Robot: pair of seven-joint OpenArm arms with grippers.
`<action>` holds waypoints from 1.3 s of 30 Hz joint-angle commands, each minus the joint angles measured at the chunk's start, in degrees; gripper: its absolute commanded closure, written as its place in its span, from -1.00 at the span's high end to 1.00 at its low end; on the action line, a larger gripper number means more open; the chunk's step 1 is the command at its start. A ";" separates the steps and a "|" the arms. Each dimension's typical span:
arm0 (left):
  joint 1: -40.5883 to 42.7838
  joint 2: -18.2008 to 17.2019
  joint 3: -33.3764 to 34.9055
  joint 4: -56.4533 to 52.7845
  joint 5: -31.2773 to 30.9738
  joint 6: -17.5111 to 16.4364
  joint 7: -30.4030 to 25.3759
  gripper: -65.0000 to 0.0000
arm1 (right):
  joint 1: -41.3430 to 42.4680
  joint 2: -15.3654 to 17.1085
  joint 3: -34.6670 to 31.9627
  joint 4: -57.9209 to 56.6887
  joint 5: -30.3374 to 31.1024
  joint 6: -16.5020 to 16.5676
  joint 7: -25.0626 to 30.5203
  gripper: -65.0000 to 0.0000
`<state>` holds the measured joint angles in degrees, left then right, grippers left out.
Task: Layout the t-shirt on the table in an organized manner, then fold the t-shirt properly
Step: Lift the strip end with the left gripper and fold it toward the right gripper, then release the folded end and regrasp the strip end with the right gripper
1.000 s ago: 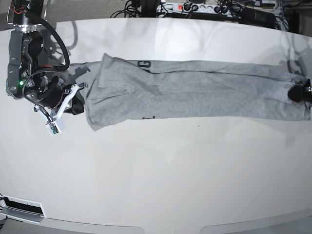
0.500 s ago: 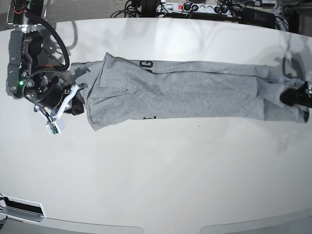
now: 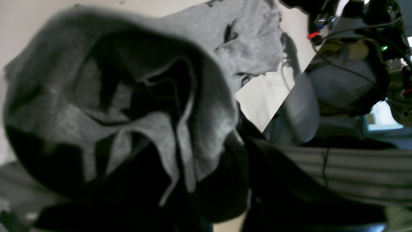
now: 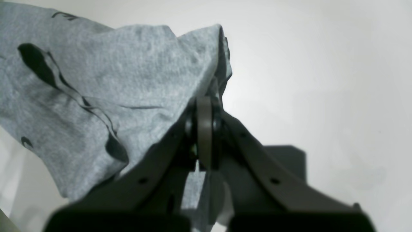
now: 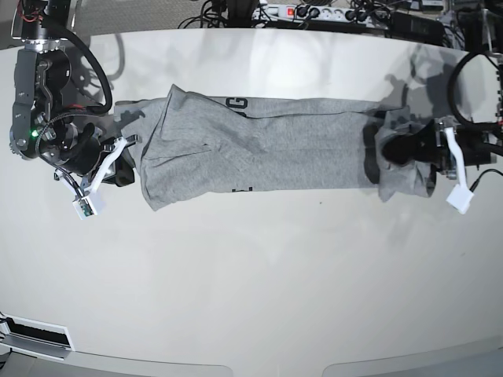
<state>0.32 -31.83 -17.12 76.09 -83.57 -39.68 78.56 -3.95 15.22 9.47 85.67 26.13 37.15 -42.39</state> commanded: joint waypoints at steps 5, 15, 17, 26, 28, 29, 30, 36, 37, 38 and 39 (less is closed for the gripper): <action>-0.83 3.76 0.76 0.66 2.75 -0.32 -6.71 -1.00 | 0.94 0.66 0.26 1.22 0.87 0.33 1.25 -1.00; -1.18 7.08 6.93 0.68 12.33 -0.32 -15.45 -1.00 | 0.94 0.66 0.26 1.22 0.87 0.37 1.25 -1.00; -1.49 7.08 6.99 0.68 10.91 -0.32 -15.39 -0.74 | 0.92 0.66 0.26 1.22 0.85 0.37 1.25 -1.00; -2.91 7.04 6.99 0.68 7.96 -0.32 -15.32 0.23 | 0.96 0.66 0.26 1.22 0.92 0.37 1.29 -1.00; -2.93 7.04 6.97 0.68 7.37 -0.32 -15.04 0.23 | 1.07 0.66 0.26 1.22 0.94 0.37 1.46 -1.00; -2.91 7.06 6.97 0.68 7.13 -0.32 -14.78 0.20 | 1.09 0.66 0.26 1.22 0.90 0.37 1.46 -1.00; -2.93 7.06 6.97 0.68 6.95 -0.32 -14.25 0.08 | 1.09 0.68 0.26 1.22 0.87 0.37 1.46 -1.00; -3.37 6.38 6.93 0.68 7.04 -0.32 -13.44 -1.00 | 3.08 0.68 0.68 1.29 2.08 0.37 1.42 -1.00; -3.61 5.97 6.93 0.68 7.06 -0.32 -13.53 -1.00 | 3.85 0.68 1.22 1.42 3.43 0.42 1.38 -1.00; -3.89 5.44 6.88 0.70 7.48 -0.32 -13.51 -1.00 | 4.59 0.68 2.10 1.64 4.59 0.42 1.20 -1.00; -4.20 4.79 6.82 0.70 8.33 -0.32 -13.68 -1.00 | 5.22 0.68 3.21 1.79 5.53 0.39 0.90 -1.00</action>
<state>-2.72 -26.15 -9.76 75.94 -74.02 -39.51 65.84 0.32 15.07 12.23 86.26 30.96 37.34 -42.68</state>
